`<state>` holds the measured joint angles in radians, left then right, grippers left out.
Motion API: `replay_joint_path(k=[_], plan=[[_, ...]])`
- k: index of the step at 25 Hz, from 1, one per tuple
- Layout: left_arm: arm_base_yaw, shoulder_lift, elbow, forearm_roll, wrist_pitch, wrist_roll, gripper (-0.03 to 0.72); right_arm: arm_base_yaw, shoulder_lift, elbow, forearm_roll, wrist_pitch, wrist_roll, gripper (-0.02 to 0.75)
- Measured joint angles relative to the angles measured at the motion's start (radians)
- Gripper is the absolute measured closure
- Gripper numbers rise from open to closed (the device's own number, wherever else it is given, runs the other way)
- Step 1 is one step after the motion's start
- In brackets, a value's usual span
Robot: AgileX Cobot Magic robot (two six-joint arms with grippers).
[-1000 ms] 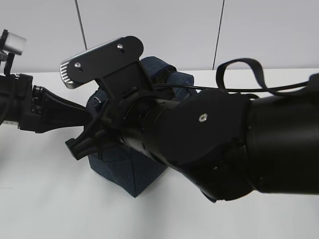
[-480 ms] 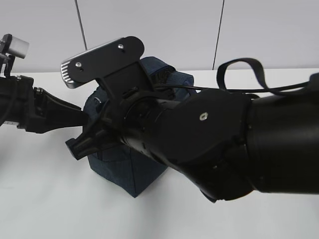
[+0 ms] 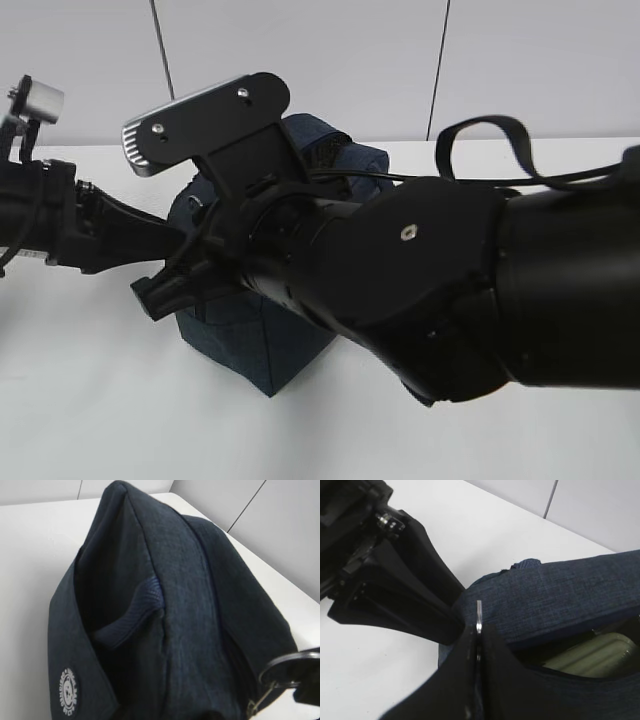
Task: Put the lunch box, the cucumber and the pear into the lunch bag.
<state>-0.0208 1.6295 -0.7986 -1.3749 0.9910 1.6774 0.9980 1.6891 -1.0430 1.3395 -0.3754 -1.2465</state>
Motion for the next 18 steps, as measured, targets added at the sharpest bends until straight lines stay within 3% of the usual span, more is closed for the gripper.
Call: replay_joint_path(k=[3,6,8,18], plan=[[-0.028,0.011,-0.001,-0.001,-0.015,0.000,0.452,0.000,0.000,0.000,0.001,0.000,0.000,0.738],[-0.068,0.011,-0.001,-0.005,-0.055,0.000,0.613,0.000,0.000,0.000,0.001,0.000,0.000,0.738],[-0.084,0.011,-0.001,-0.009,-0.077,0.000,0.657,0.000,0.000,0.000,0.006,0.002,0.000,0.738],[-0.091,0.011,-0.001,-0.007,-0.081,-0.007,0.678,0.000,-0.009,-0.006,0.054,-0.052,-0.077,0.738]])
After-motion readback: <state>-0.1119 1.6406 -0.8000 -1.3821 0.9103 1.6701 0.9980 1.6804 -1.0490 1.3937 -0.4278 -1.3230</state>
